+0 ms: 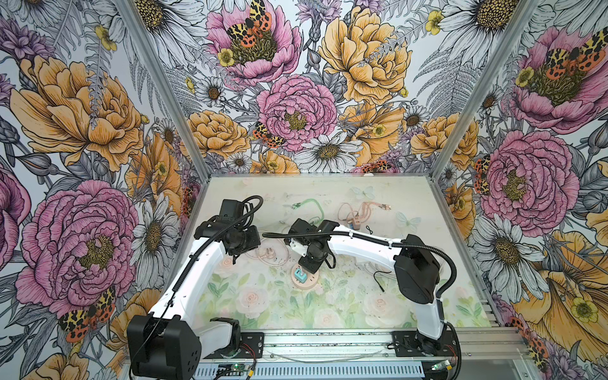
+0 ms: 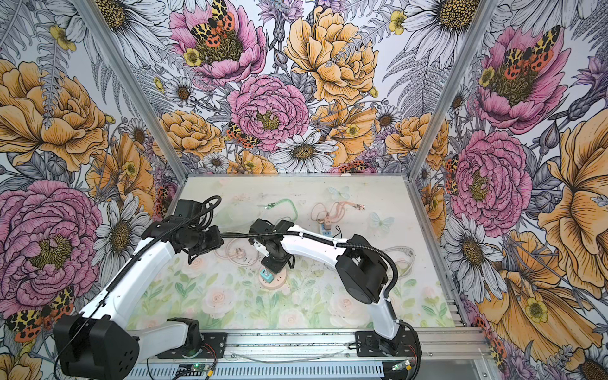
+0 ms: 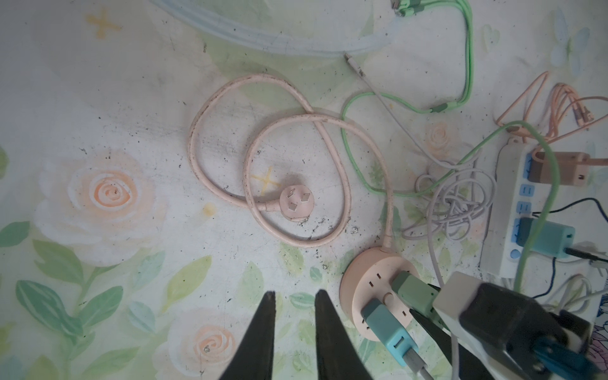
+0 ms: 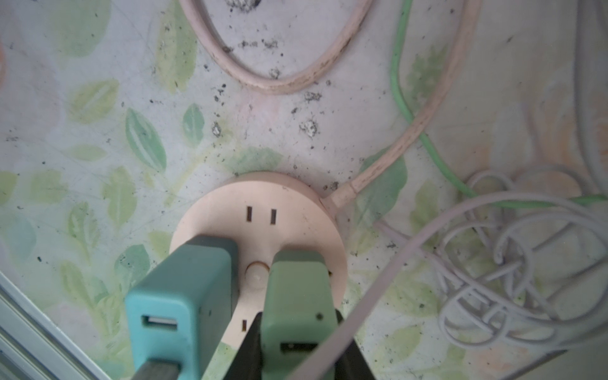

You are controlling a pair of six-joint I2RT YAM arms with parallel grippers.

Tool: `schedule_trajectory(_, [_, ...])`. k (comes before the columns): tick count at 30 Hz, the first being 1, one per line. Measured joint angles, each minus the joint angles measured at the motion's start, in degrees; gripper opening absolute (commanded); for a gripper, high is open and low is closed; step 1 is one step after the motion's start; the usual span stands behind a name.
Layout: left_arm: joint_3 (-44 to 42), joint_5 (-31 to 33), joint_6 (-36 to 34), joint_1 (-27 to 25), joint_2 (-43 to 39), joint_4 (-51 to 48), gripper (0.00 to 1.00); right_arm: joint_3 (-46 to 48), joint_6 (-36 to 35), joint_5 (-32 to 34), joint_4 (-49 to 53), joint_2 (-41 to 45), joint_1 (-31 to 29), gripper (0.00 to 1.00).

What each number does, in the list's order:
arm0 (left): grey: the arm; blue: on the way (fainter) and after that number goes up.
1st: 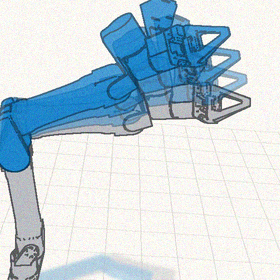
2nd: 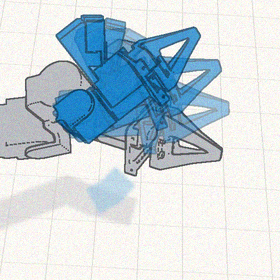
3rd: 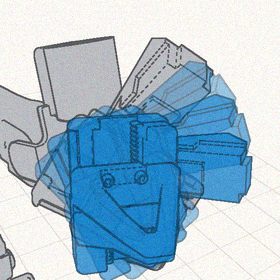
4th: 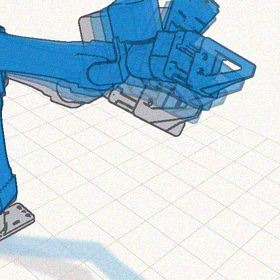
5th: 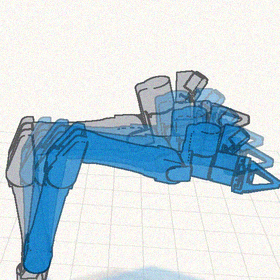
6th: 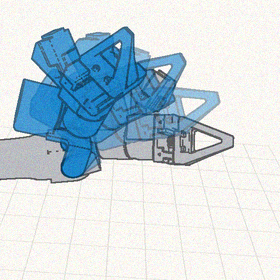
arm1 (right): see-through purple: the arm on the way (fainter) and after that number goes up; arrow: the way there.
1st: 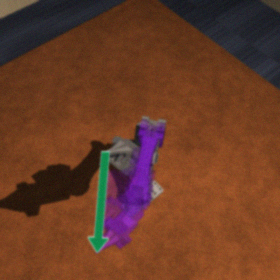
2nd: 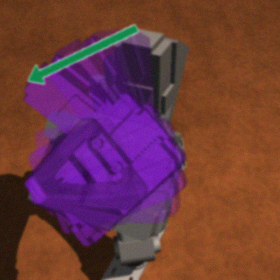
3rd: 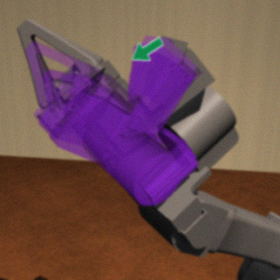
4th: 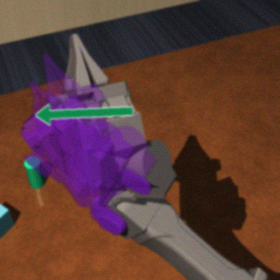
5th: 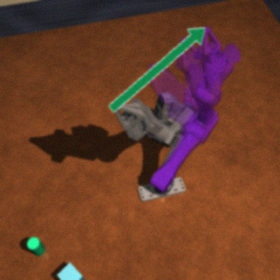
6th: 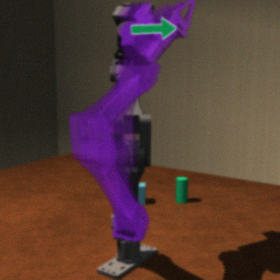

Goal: Insert the plug
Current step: 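Lower the light-green charger with the right gripper into the pink socket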

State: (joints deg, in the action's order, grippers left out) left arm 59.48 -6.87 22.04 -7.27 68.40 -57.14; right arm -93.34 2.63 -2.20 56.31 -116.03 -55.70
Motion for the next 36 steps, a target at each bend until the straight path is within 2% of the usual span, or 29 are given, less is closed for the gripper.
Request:
schedule_trajectory(19, [-0.37, 0.28, 0.07, 0.0, -0.92, -0.55, 0.27, 0.07, -0.07, 1.27, 0.15, -1.25, -0.79, 0.0])
schedule_trajectory(26, [-0.37, 0.35, 0.48, 0.0, -1.84, -0.55, 0.27, 6.71, -0.04, 2.49, -6.73, 2.03, -1.49, 0.0])
schedule_trajectory(35, [-0.37, 0.31, 1.6, 0.0, -4.46, -0.55, 0.27, 7.41, -0.11, 2.51, -7.8, 2.45, -1.51, 0.0])
schedule_trajectory(36, [-0.37, 0.31, 1.62, 0.0, -4.57, -0.55, 0.27, 7.37, -0.13, 2.47, -7.8, 2.51, -1.51, 0.03])
